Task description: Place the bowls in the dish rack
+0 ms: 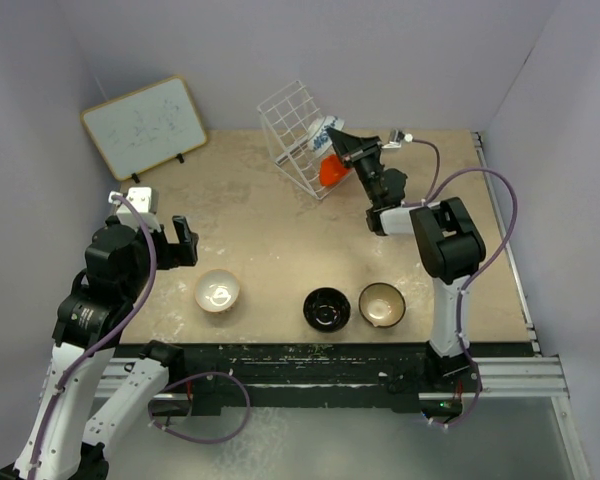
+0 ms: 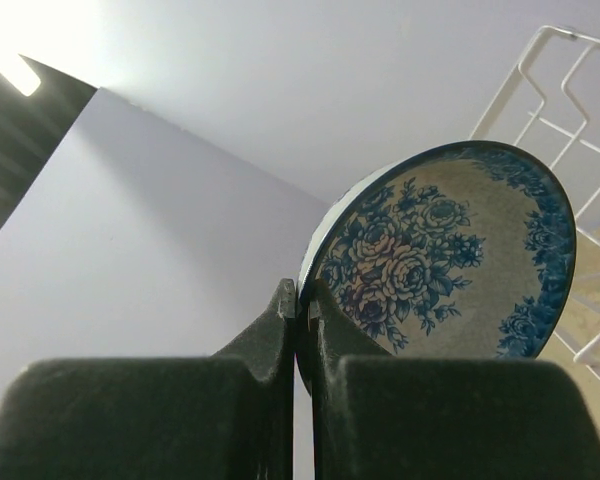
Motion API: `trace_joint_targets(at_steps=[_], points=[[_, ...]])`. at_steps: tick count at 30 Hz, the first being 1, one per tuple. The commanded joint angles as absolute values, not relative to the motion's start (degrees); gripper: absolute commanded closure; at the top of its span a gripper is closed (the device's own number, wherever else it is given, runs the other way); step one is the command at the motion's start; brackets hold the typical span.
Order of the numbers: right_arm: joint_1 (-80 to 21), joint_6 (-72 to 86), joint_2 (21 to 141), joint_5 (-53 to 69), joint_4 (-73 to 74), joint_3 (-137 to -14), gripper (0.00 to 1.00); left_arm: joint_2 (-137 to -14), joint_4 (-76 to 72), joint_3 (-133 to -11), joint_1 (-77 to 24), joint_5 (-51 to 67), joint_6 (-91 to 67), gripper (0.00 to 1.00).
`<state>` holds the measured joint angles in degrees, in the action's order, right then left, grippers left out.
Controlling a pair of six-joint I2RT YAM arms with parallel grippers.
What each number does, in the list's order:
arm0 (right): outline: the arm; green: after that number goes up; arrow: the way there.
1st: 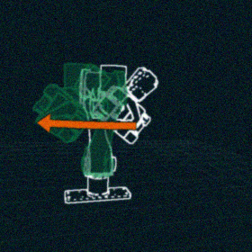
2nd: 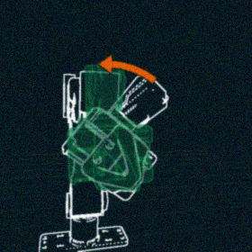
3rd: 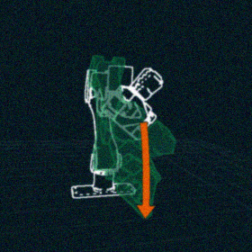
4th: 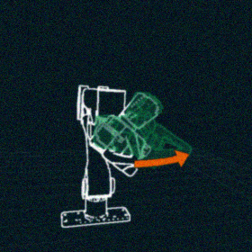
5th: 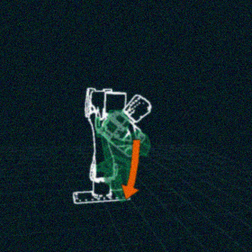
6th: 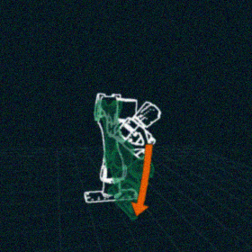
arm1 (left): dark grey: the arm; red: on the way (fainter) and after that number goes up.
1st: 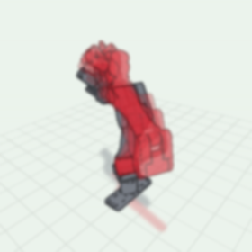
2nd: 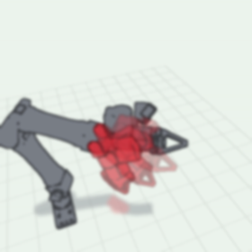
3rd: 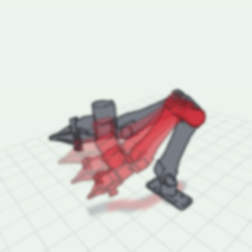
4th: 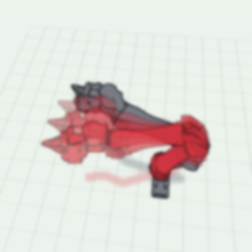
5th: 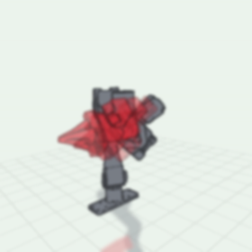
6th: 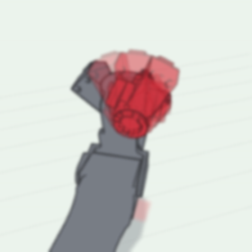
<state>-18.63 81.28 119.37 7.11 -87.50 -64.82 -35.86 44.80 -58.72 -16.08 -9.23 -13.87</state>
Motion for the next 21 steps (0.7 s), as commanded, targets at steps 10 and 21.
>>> trace_joint_targets(at_steps=[10,21], points=[[-18.9,81.5,121.67,-0.35,-111.18,-67.9,1.0,-35.75,43.68,-60.24,-15.65,-9.77,-13.01,0.01],[-19.81,81.47,124.84,-6.19,-111.18,-69.26,1.0,-35.66,44.3,-60.75,-15.73,-9.84,-11.81,0.01]])
